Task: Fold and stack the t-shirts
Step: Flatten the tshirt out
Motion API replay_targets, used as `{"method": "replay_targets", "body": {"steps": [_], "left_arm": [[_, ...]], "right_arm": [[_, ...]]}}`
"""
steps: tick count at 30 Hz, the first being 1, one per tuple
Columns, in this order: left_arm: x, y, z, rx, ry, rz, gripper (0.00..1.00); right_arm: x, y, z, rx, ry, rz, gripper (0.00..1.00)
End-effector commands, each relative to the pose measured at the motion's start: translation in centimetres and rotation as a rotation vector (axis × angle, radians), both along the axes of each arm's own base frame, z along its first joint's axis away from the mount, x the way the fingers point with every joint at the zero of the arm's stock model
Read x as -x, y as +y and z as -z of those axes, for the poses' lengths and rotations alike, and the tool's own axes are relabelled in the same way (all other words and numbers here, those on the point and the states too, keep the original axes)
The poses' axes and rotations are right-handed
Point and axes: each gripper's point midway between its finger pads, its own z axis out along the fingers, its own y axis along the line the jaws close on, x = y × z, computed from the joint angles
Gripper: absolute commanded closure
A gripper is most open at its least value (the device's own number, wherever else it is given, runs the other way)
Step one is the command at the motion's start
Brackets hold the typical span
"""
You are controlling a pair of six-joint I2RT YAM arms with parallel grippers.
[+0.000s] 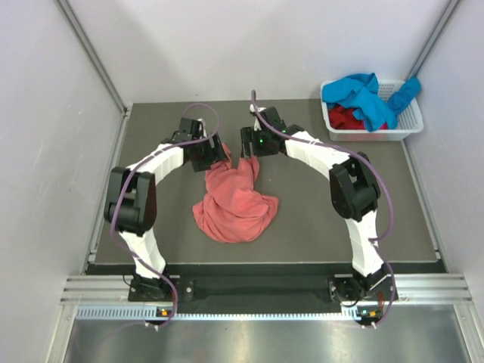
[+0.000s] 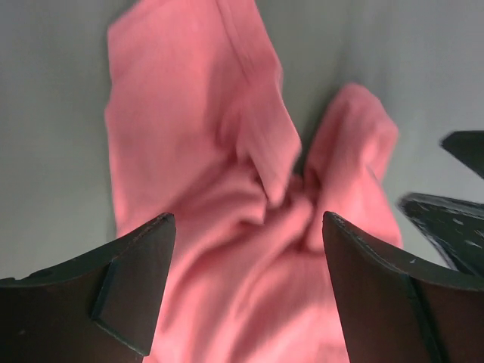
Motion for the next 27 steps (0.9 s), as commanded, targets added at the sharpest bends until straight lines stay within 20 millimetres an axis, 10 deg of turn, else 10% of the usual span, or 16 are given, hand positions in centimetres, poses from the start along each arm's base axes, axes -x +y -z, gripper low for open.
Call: {"method": "replay_targets", "body": {"steps": [1,10,17,19,23,27], "left_arm": [[-3.1,-0.6,-0.5,0.001,-0.065,0.016,0.17],[-5.4,-2.4,3.8,0.010,0.011,0.023,0.26],[-6.0,-3.8,1.9,0.091,-0.024,0.043,0.87],[-6.2,-3.5,0.3,0.082,-0.047,0.035,1.00],[-6.4,-1.8,-4.5,0.071,-0.129,-0.005,1.00],[-6.3,0.3,-11.4,0.071,-0.254,-0.056,1.00]], "right_arm": [[-2.0,0.2,-1.7,-0.019,-0.043,-0.015,0.25],[-1.3,0.8,2.2,-0.040,0.039,-0.055,0.35],[-1.4,2.3,1.1,-0.138,0.050,-0.070,0.75],[-2.3,2.2,-0.3,-0.154,0.019,-0.053,0.98],[-4.1,0.1,-3.8,-0.137,-0.055,0.025,1.00],[-4.6,-3.5,-12.4,-0.150,-0.244,0.088,1.00]]}}
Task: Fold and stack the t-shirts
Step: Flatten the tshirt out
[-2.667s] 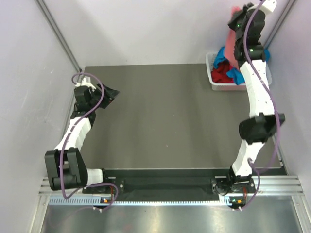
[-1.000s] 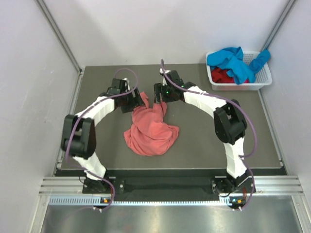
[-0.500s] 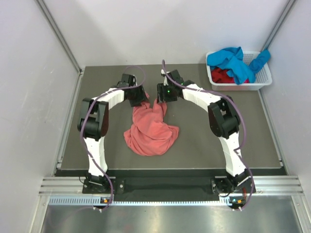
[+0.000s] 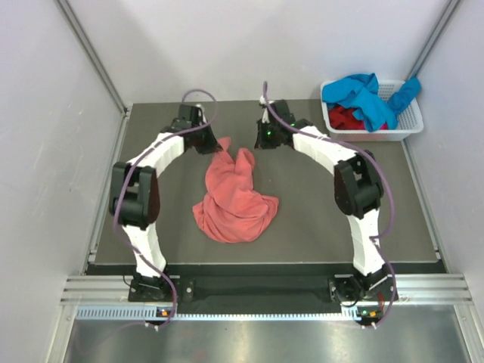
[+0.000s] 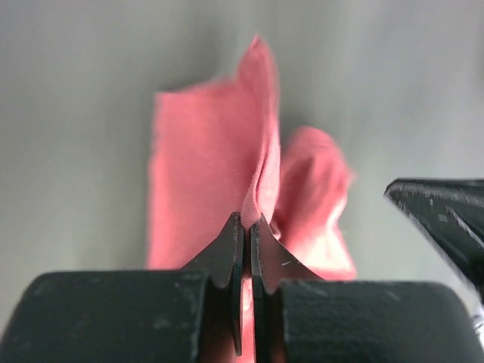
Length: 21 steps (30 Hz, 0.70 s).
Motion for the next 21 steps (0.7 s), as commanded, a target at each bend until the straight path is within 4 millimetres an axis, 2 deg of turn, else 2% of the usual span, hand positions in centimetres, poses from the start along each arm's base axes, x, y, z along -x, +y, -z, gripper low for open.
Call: {"method": "replay_targets", "body": {"steps": [1,2,3,4,5,6,7,9,10,11,12,14,15,16,17,18,19,20,21], "left_arm": [[-1.3,2.2,-13.9,0.044,-0.294,-0.070,1.00],[-1.3,2.5,-15.8,0.053,-0.331,-0.082,1.00],[-1.2,2.8,-17.6,0.063,-0.368,-0.095,1.00],[-0.7,3.0,-20.5,0.086,-0.426,-0.112,1.00],[-0.5,3.0,-22.3,0.107,-0.465,-0.112,1.00],[-0.4,2.9,-25.1,0.136,-0.533,-0.109,1.00],[0.6,2.6,-28.6,0.182,-0.600,-0.096,1.00],[1.5,2.2,-32.6,0.241,-0.699,-0.077,1.00],[2.8,2.2,-35.4,0.284,-0.752,-0.082,1.00],[3.5,2.2,-36.6,0.309,-0.779,-0.080,1.00],[5.3,2.3,-39.1,0.340,-0.837,-0.075,1.00],[6.8,2.4,-39.9,0.388,-0.830,-0.089,1.00],[7.7,2.2,-40.0,0.406,-0.821,-0.080,1.00],[9.8,2.1,-40.9,0.442,-0.826,-0.073,1.00],[10.2,2.0,-38.6,0.446,-0.770,-0.078,1.00],[11.3,1.7,-37.9,0.464,-0.747,-0.067,1.00],[13.9,1.8,-38.6,0.503,-0.755,-0.062,1.00],[14.6,1.8,-35.4,0.497,-0.689,-0.072,1.00],[15.9,1.8,-34.7,0.502,-0.677,-0.068,1.00]], "right_arm": [[-2.1,-3.2,-13.8,-0.080,-0.304,0.082,1.00],[-1.4,-3.5,-15.6,-0.091,-0.323,0.073,1.00],[-1.1,-3.7,-16.3,-0.087,-0.333,0.065,1.00],[-0.6,-3.8,-17.0,-0.092,-0.336,0.061,1.00],[0.0,-3.8,-17.4,-0.100,-0.333,0.053,1.00],[1.1,-4.0,-18.8,-0.120,-0.344,0.048,0.97],[2.4,-4.1,-19.2,-0.136,-0.337,0.024,0.77],[4.0,-3.9,-19.5,-0.159,-0.326,-0.016,0.61],[4.8,-3.8,-19.0,-0.165,-0.307,-0.034,0.49],[5.8,-3.5,-19.3,-0.191,-0.296,-0.073,0.44],[6.9,-3.3,-19.5,-0.207,-0.295,-0.093,0.39],[8.5,-2.7,-20.4,-0.263,-0.295,-0.130,0.35],[9.7,-2.0,-19.6,-0.272,-0.270,-0.157,0.32],[10.1,-1.4,-19.8,-0.297,-0.284,-0.176,0.31],[11.2,-1.0,-20.3,-0.319,-0.293,-0.201,0.30],[12.6,-0.4,-18.8,-0.314,-0.265,-0.227,0.29],[13.3,-0.1,-18.5,-0.316,-0.275,-0.239,0.28],[14.1,-0.3,-18.7,-0.309,-0.294,-0.243,0.27],[15.5,-0.2,-16.5,-0.285,-0.259,-0.254,0.27]]}}
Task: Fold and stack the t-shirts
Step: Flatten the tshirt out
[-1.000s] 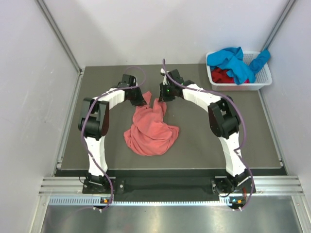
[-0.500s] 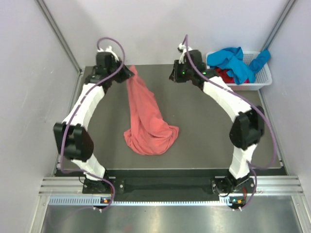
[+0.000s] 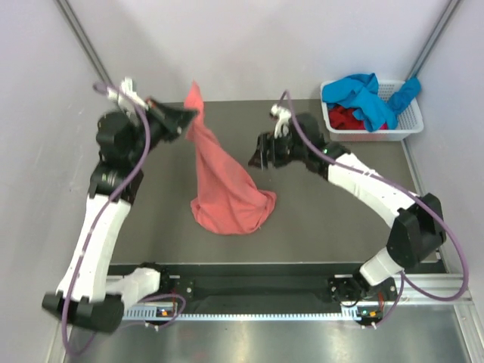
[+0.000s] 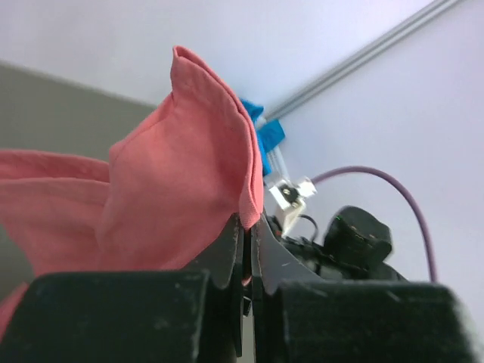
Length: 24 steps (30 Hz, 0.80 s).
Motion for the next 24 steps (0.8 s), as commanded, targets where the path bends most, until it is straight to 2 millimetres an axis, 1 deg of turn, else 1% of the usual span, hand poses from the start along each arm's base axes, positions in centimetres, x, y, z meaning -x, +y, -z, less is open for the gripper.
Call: {"method": "replay_targets", "body": {"steps": [1,2,3,4,5,6,8,9,10,11,12,13,14,15,16,17,18,19,20,21,22,23,24], "left_arm": [[5.7,0.0,3.9,0.059,0.112,0.038,1.00],[6.8,0.6,4.5,0.057,0.129,0.014,1.00],[9.0,1.4,4.1,0.058,0.112,-0.005,1.00],[9.8,2.0,4.6,0.053,0.127,-0.033,1.00],[11.0,2.4,5.6,0.045,0.175,-0.045,1.00],[12.3,2.8,5.1,0.055,0.159,-0.055,1.00],[13.3,3.3,5.1,0.076,0.169,-0.072,1.00],[14.0,3.4,5.1,0.082,0.167,-0.073,1.00],[14.2,3.6,5.1,0.088,0.169,-0.081,1.00],[14.4,3.6,4.8,0.091,0.164,-0.081,1.00],[14.4,3.7,4.8,0.085,0.174,-0.085,1.00],[14.4,3.6,4.5,0.085,0.169,-0.083,1.00],[14.8,3.7,3.4,0.089,0.148,-0.078,1.00],[14.5,3.6,3.1,0.085,0.151,-0.079,1.00],[14.9,3.7,1.6,0.086,0.122,-0.076,1.00],[15.0,3.7,1.0,0.084,0.111,-0.074,1.00],[14.8,3.5,0.7,0.079,0.110,-0.063,1.00],[15.1,3.5,-0.7,0.086,0.081,-0.060,1.00],[15.1,3.5,-1.2,0.089,0.069,-0.055,1.00],[14.9,3.3,-1.6,0.090,0.067,-0.045,1.00],[14.9,3.2,-2.2,0.093,0.054,-0.040,1.00],[15.2,3.1,-3.3,0.100,0.027,-0.032,1.00],[14.9,3.0,-3.5,0.100,0.027,-0.026,1.00]], "right_arm": [[3.8,1.2,-1.0,-0.047,-0.060,-0.077,0.27],[4.6,1.0,-0.9,-0.054,-0.058,-0.088,0.27],[5.9,0.9,1.1,-0.036,-0.022,-0.110,0.25],[6.9,1.0,1.6,-0.040,-0.007,-0.139,0.23],[7.9,1.1,2.1,-0.030,-0.007,-0.176,0.22],[9.8,1.6,3.5,-0.005,0.014,-0.232,0.20],[11.6,2.0,4.8,0.041,-0.013,-0.287,0.18],[13.6,2.3,6.8,0.076,0.006,-0.336,0.15],[14.2,2.3,7.8,0.103,0.002,-0.342,0.15],[13.6,1.6,8.9,0.158,-0.024,-0.286,0.14],[13.8,1.0,10.6,0.201,-0.015,-0.264,0.13],[13.4,0.6,11.3,0.221,-0.014,-0.234,0.13],[12.6,0.2,12.3,0.255,-0.013,-0.186,0.13],[12.2,0.1,12.7,0.269,-0.015,-0.165,0.15],[11.8,0.4,13.6,0.279,-0.004,-0.158,0.15],[11.6,0.9,13.8,0.275,-0.006,-0.159,0.16],[11.2,1.6,13.6,0.260,-0.012,-0.161,0.19],[10.8,2.4,14.4,0.257,0.003,-0.164,0.22],[10.5,2.8,14.6,0.258,0.003,-0.160,0.24],[9.6,3.5,14.0,0.247,-0.011,-0.146,0.32],[9.1,3.9,13.9,0.242,-0.013,-0.133,0.37],[8.6,4.4,13.9,0.237,-0.009,-0.129,0.41],[7.7,5.4,12.2,0.201,-0.036,-0.125,0.64]]}}
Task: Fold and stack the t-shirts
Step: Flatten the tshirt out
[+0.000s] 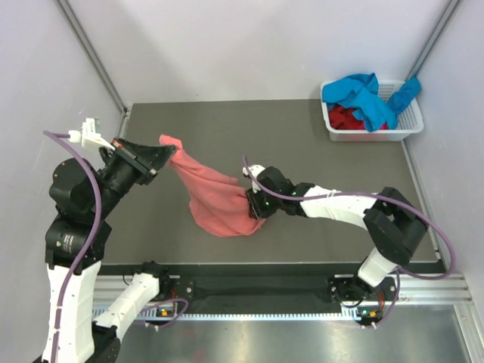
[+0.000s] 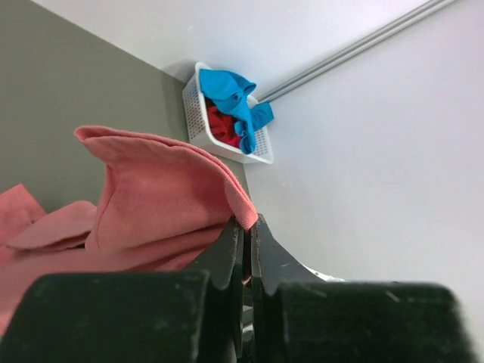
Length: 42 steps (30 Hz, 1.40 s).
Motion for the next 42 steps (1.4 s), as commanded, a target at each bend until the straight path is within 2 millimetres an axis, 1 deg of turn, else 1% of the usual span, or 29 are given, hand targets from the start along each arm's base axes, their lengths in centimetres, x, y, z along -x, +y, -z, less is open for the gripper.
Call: {"method": "replay_targets", "body": {"steps": [1,2,3,4,6,8,9,11,12,13,14,15,17,18,19,21,23,24,25,26,27,28,29,30,31,33,35,39,42], "left_arm": [[1.2,-0.3,-5.1,0.026,-0.137,0.032,1.00],[1.1,-0.3,-5.5,0.022,-0.147,0.034,1.00],[0.7,-0.3,-5.8,0.005,-0.154,0.030,1.00],[1.0,0.0,-7.3,0.000,-0.191,0.016,1.00],[0.2,0.5,-8.3,-0.039,-0.218,-0.020,1.00],[0.5,1.4,-11.1,-0.050,-0.290,-0.070,1.00],[-0.4,1.5,-11.7,-0.061,-0.294,-0.085,1.00],[0.8,2.1,-15.2,-0.077,-0.391,-0.107,1.00],[-0.2,2.1,-15.6,-0.105,-0.396,-0.114,1.00],[1.2,2.5,-17.9,-0.103,-0.454,-0.126,1.00],[1.3,2.6,-18.6,-0.113,-0.469,-0.135,1.00],[0.8,2.7,-19.0,-0.129,-0.476,-0.142,1.00],[1.7,3.1,-20.1,-0.132,-0.510,-0.161,1.00],[2.0,3.7,-20.2,-0.132,-0.513,-0.188,1.00],[1.5,3.8,-19.2,-0.142,-0.481,-0.198,1.00],[2.1,4.5,-18.0,-0.154,-0.455,-0.228,1.00],[0.7,5.2,-14.1,-0.196,-0.340,-0.265,1.00],[1.4,6.3,-13.1,-0.194,-0.311,-0.318,1.00],[0.2,7.6,-10.4,-0.213,-0.223,-0.393,1.00],[0.4,8.2,-8.6,-0.226,-0.168,-0.420,1.00],[1.4,9.0,-7.9,-0.224,-0.160,-0.452,1.00],[0.8,9.2,-5.7,-0.247,-0.109,-0.461,1.00],[1.7,9.9,-5.1,-0.246,-0.107,-0.492,1.00],[1.8,10.1,-4.0,-0.258,-0.077,-0.499,1.00],[1.7,10.1,-3.0,-0.269,-0.050,-0.498,1.00],[1.9,10.1,-2.0,-0.274,-0.028,-0.489,1.00],[1.5,9.6,-0.3,-0.274,0.014,-0.468,1.00],[0.5,8.4,2.9,-0.221,0.094,-0.429,1.00],[-1.0,7.7,6.2,-0.203,0.135,-0.413,1.00]], "right_arm": [[-4.3,4.5,-6.4,-0.177,-0.149,0.032,0.79],[-5.0,4.8,-7.2,-0.187,-0.169,0.040,0.93],[-6.3,5.5,-9.7,-0.213,-0.217,0.054,1.00],[-7.5,5.3,-10.9,-0.193,-0.271,0.077,1.00],[-10.0,5.4,-15.5,-0.216,-0.363,0.118,1.00],[-12.3,5.2,-18.8,-0.245,-0.427,0.166,1.00],[-14.4,4.8,-23.0,-0.312,-0.481,0.212,1.00],[-16.4,4.9,-26.4,-0.382,-0.500,0.253,1.00],[-17.6,4.6,-31.1,-0.456,-0.556,0.275,1.00],[-18.1,4.7,-33.0,-0.488,-0.573,0.278,1.00],[-19.0,5.3,-33.6,-0.504,-0.573,0.277,1.00],[-19.4,4.8,-38.8,-0.581,-0.644,0.289,1.00],[-20.4,4.6,-40.7,-0.598,-0.667,0.307,1.00],[-20.4,3.5,-43.9,-0.645,-0.714,0.323,1.00],[-20.3,2.9,-45.0,-0.661,-0.729,0.331,1.00],[-20.6,1.1,-45.3,-0.645,-0.746,0.356,1.00],[-19.6,-1.3,-45.8,-0.605,-0.770,0.383,1.00],[-20.0,-1.9,-42.6,-0.531,-0.735,0.396,1.00],[-18.4,-4.1,-43.8,-0.512,-0.775,0.422,1.00],[-18.3,-4.7,-39.9,-0.428,-0.733,0.428,1.00],[-17.4,-5.7,-39.3,-0.407,-0.735,0.436,1.00],[-15.2,-8.2,-41.1,-0.417,-0.785,0.476,1.00],[-14.6,-9.3,-38.1,-0.355,-0.760,0.489,1.00],[-13.7,-10.6,-38.1,-0.337,-0.774,0.512,1.00],[-11.7,-13.3,-40.0,-0.349,-0.820,0.567,1.00],[-9.9,-15.7,-40.3,-0.331,-0.831,0.620,1.00],[-8.0,-18.2,-42.7,-0.374,-0.871,0.690,1.00],[-8.1,-18.6,-44.3,-0.413,-0.913,0.723,1.00],[-11.9,-15.7,-42.5,-0.367,-0.916,0.683,1.00]]}}
